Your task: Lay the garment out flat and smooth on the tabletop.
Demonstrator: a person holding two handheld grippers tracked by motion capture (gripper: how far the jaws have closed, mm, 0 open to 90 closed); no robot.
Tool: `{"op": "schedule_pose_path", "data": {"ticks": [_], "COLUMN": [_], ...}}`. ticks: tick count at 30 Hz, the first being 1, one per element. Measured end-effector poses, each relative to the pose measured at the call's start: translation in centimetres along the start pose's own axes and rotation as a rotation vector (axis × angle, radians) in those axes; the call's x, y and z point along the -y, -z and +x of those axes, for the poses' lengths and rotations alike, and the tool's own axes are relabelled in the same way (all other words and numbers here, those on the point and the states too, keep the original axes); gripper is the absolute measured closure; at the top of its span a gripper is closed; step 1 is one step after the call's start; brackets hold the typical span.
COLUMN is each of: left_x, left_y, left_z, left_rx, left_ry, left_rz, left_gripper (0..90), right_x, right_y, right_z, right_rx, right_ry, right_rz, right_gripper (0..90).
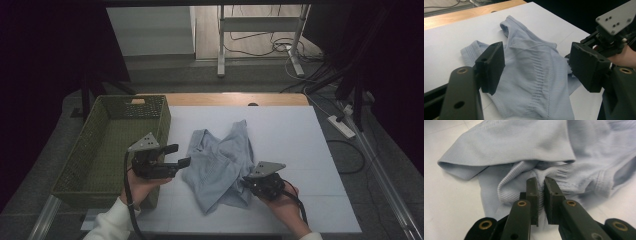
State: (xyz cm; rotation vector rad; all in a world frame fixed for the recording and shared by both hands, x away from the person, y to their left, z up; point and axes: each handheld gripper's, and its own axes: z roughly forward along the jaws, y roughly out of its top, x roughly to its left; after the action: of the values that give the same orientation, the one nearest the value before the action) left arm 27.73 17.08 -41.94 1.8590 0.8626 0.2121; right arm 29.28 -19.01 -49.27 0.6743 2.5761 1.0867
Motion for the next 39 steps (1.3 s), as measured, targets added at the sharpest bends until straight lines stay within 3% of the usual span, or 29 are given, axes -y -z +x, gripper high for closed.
{"op": "schedule_pose_path", "data": {"ticks": [8,14,27,33,39], "left_x": [0.0,0.0,0.0,0.0,0.0], "left_y": [-0.2,-0.2,-0.3,-0.2,-0.3], "left_z": [-0.1,-0.1,-0.1,0.0,0.0], "left_rx": [0.004,0.004,0.006,0.004,0.005], "left_ry": [-0.004,-0.006,-0.007,-0.004,-0.004], "left_rz": [0.005,0.008,0.008,0.007,0.008], "left_gripper": [29.5,29.4,29.3,29.4,29.4], "right_x": [0.7,1.8,2.8,4.1,4.8], "right_y": [2.9,4.6,5.3,6.3,6.2], "right_z": [-1.1,-2.2,-2.9,-3.4,-3.4], "right_rx": [0.059,0.092,0.117,0.145,0.145], "right_ry": [-0.019,-0.044,-0.050,-0.091,-0.098], "right_rz": [-0.056,-0.057,-0.026,-0.012,0.017], "right_gripper": [82.7,82.6,82.5,82.5,82.6]}}
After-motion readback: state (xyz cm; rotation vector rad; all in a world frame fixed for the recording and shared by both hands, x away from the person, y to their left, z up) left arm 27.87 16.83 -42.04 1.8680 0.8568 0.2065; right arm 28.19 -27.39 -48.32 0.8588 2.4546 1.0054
